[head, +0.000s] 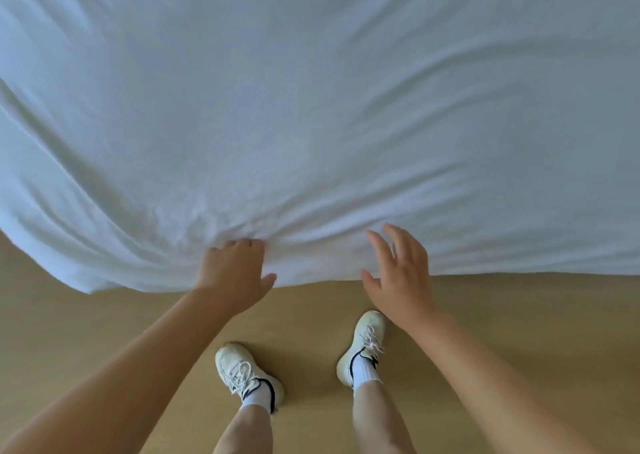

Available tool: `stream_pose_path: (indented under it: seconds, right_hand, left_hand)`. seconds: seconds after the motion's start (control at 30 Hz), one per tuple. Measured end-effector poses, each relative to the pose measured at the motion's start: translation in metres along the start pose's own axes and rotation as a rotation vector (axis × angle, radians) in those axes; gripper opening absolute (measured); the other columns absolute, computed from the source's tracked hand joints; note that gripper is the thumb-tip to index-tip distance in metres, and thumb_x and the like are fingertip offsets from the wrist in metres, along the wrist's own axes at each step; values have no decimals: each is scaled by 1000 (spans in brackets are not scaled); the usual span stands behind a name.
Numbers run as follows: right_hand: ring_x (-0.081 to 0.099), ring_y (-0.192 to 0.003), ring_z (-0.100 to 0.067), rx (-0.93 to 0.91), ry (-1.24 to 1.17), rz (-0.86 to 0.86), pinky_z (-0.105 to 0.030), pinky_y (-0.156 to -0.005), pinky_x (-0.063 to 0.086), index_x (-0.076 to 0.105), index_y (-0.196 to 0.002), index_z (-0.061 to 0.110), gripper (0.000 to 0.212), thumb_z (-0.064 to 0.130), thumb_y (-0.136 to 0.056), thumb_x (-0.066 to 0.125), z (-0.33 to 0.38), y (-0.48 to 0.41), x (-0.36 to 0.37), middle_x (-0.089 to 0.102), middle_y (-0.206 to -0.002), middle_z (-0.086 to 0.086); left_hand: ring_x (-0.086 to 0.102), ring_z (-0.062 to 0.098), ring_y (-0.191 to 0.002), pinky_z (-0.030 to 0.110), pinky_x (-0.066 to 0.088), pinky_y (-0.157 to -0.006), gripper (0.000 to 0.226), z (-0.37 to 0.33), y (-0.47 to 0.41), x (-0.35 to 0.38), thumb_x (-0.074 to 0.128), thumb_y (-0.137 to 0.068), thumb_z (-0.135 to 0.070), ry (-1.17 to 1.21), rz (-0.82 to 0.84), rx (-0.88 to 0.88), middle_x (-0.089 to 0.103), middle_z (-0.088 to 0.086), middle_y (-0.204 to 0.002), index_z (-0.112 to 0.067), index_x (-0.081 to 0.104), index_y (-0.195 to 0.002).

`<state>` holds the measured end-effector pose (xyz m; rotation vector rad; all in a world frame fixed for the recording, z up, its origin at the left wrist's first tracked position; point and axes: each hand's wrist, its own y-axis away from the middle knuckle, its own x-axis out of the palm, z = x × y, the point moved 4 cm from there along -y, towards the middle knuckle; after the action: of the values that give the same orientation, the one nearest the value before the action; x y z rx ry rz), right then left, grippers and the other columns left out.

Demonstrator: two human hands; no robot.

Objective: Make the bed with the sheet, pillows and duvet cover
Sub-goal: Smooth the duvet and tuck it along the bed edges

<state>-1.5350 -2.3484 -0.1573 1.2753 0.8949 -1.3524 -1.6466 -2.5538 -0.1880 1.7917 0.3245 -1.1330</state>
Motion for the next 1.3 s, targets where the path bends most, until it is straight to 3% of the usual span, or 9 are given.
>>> stream_pose_path:
  seconds: [0.17,0.27,0.33,0.53,0.63,0.83,1.07,1.17,1.3]
  right_hand:
    - [32,-134,-46,127,147,73,-66,-97,29,27,-142,21,111,47,-52,86,-124,-28,1,33,-147,-22]
    - [34,-134,-41,-64,259,71,-63,-101,28,29,-145,24,116,43,-46,86,-165,-15,22,34,-148,-17]
    - [32,-136,-38,-182,236,49,-58,-106,25,37,-143,23,101,31,-52,79,-184,10,34,32,-149,-13]
    - [38,-130,-32,-343,83,-94,-48,-100,34,48,-132,17,83,31,-56,78,-249,15,10,47,-139,-14]
    - [47,-127,-30,-274,158,-106,-51,-98,40,54,-132,20,91,40,-49,87,-293,-11,-9,52,-138,-9]
    - [65,-104,-17,-467,51,-280,-31,-86,44,74,-101,16,25,22,-86,55,-322,-13,-21,70,-111,2]
    - [64,-107,-27,-375,-89,-232,-38,-91,40,71,-106,4,30,14,-88,50,-321,21,-22,68,-115,-9]
    - [66,-97,-33,-302,-285,-296,-40,-81,44,70,-101,-1,30,11,-85,47,-300,2,-50,68,-107,-16]
    - [55,-116,-38,-183,-296,-373,-42,-96,36,60,-119,-3,42,15,-83,50,-246,-96,-77,57,-126,-23]
  left_hand:
    - [57,36,-110,48,45,-90,53,-120,-45,-56,69,-75,-37,216,-695,234,60,13,-119,-11,59,-120]
    - [11,37,-144,57,10,-111,76,-183,-87,-36,58,-82,-52,239,-492,107,19,11,-156,-26,28,-147]
    - [-15,35,-140,59,-4,-110,90,-221,-92,0,64,-77,-56,190,-368,119,-6,6,-154,-33,9,-145]
    - [29,32,-136,66,26,-101,72,-246,-96,-31,48,-75,-57,-12,-474,275,42,16,-144,-23,38,-138]
    - [28,36,-138,60,25,-105,74,-286,-120,-63,45,-77,-60,71,-488,223,35,16,-148,-19,43,-139]
    - [-30,25,-137,50,-19,-110,95,-403,-140,-21,43,-80,-71,49,-277,172,-17,-2,-155,-20,7,-151]
    - [5,27,-145,51,-3,-115,79,-378,-102,-24,59,-82,-55,91,-261,415,16,2,-156,-16,33,-145]
    - [26,31,-141,56,9,-111,65,-332,-116,-69,57,-81,-44,235,-490,151,37,9,-148,-13,47,-137]
    - [12,26,-145,53,1,-113,61,-257,-168,-111,45,-92,-40,337,-611,-252,21,6,-156,-21,29,-147]
